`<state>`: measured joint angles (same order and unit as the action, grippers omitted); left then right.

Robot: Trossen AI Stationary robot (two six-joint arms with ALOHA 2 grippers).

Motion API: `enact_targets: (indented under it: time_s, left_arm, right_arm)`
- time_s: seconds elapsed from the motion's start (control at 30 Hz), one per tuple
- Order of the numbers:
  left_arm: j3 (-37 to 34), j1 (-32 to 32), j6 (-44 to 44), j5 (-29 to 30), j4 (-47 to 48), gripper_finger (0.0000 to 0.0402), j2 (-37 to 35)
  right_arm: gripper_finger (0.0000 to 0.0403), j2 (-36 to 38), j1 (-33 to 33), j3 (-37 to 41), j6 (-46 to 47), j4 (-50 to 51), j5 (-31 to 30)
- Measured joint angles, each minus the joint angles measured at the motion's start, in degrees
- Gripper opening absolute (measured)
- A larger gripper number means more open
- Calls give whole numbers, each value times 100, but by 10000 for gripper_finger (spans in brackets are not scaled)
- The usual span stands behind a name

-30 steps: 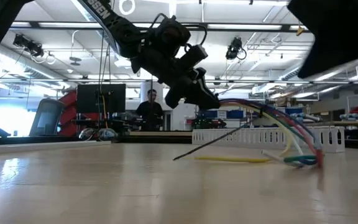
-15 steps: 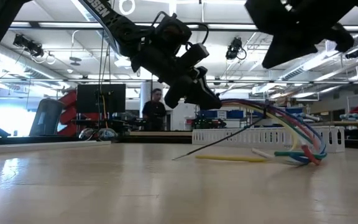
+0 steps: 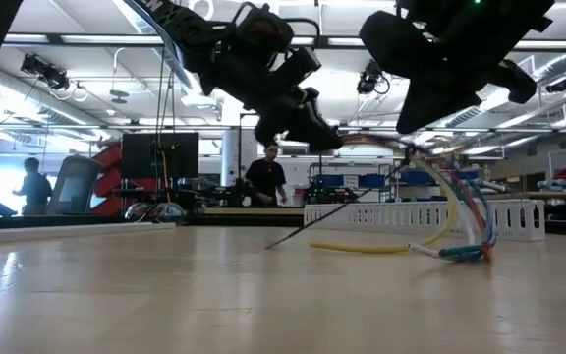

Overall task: Ziptie cables
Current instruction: Put the cable wires into the white cable duct

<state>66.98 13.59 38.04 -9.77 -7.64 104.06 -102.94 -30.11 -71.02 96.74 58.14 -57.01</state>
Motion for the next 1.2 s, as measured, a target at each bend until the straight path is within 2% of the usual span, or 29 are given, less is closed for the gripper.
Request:
enact_targets:
  time_s: [0.13, 0.27, 0.47, 0.63, 0.77, 0.93, 1.03, 1.2]
  left_arm:
    - [-7, 77, 57, -69, 479, 41, -143]
    - [0, 148, 65, -360, 633, 41, -342]
    - [-2, 170, 79, -692, 917, 41, -607]
    - [-7, 146, 87, -701, 1054, 41, -682]
    - [-7, 142, 85, -681, 1123, 41, -711]
    - [-7, 142, 83, -571, 1172, 41, -711]
    - [-7, 165, 81, -517, 1202, 41, -711]
    - [-6, 170, 79, -517, 1202, 41, -711]
  right_arm:
    - [11, -1, -116, 2, -17, 214, 571]
    - [41, -2, -324, 71, 170, 404, 978]
    - [105, -2, -650, 711, 1133, 437, 663]
    - [166, -4, -666, 1275, 1826, 145, 227]
    - [222, -4, -518, 1420, 1600, -232, 110]
    - [282, 96, -415, 1293, 789, -294, 120]
    - [291, 301, -406, 1195, 351, -324, 15]
    - [282, 807, -476, 1195, -345, -366, -200]
